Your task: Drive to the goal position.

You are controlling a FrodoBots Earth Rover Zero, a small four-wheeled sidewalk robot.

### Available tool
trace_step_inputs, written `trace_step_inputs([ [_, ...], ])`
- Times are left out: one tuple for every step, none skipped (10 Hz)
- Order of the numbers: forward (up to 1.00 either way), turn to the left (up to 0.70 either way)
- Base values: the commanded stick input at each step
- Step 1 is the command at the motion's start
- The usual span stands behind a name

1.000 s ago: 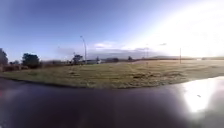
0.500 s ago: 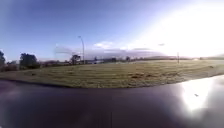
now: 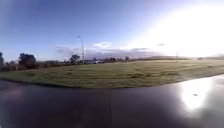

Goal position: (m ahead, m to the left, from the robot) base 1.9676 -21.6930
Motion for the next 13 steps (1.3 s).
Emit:
trace_step_inputs([
  [0.02, -0.68],
  [0.05, -0.16],
  [0.01, -0.76],
  [0.05, -0.1],
  [0.05, -0.16],
  [0.02, -0.72],
  [0.02, -0.7],
  [0.05, -0.1],
  [0.02, -0.7],
  [0.0, -1.0],
  [0.0, -1.0],
  [0.0, -1.0],
  [0.0, -1.0],
])
